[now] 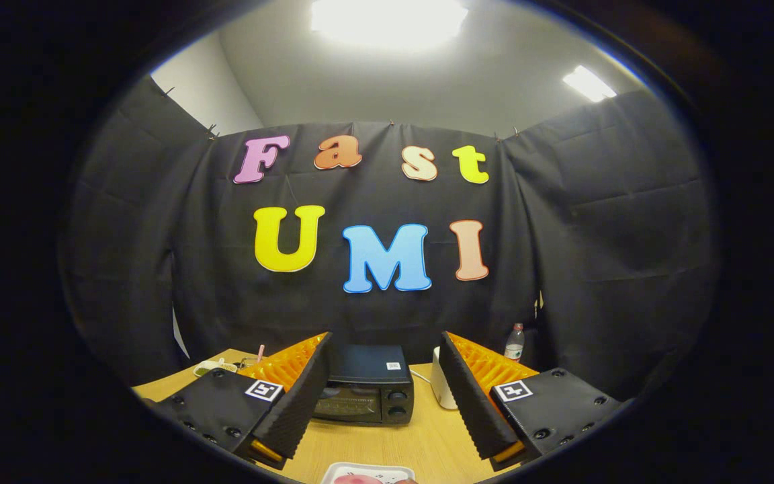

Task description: Open the toaster oven, put the food inside, and close the toaster oven door.

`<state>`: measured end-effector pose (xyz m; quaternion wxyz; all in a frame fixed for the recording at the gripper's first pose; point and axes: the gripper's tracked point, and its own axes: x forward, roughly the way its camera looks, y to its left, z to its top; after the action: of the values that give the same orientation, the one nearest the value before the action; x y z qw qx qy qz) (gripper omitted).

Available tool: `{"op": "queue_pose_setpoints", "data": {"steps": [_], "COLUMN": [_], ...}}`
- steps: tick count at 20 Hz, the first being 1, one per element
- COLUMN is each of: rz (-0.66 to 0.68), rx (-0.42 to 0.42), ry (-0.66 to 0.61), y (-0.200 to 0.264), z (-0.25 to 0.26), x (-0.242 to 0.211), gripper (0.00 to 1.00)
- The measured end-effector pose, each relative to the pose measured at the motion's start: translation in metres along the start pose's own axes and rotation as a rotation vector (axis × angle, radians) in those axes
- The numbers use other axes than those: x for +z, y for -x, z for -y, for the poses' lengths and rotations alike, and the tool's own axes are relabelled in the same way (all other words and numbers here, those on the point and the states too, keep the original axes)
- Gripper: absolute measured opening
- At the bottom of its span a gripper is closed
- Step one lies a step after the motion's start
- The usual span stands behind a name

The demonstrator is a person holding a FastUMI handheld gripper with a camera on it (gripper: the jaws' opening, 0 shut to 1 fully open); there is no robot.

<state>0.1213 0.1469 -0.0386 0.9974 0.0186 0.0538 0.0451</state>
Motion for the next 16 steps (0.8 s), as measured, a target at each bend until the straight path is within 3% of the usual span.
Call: {"op": "queue_pose_setpoints", "data": {"steps": [16], "rz": [-0.161], "rx": [0.115], "ry": [-0.063], "y": [-0.127], "z": [-0.097], "x": [-0.077], "gripper": [0.98]}}
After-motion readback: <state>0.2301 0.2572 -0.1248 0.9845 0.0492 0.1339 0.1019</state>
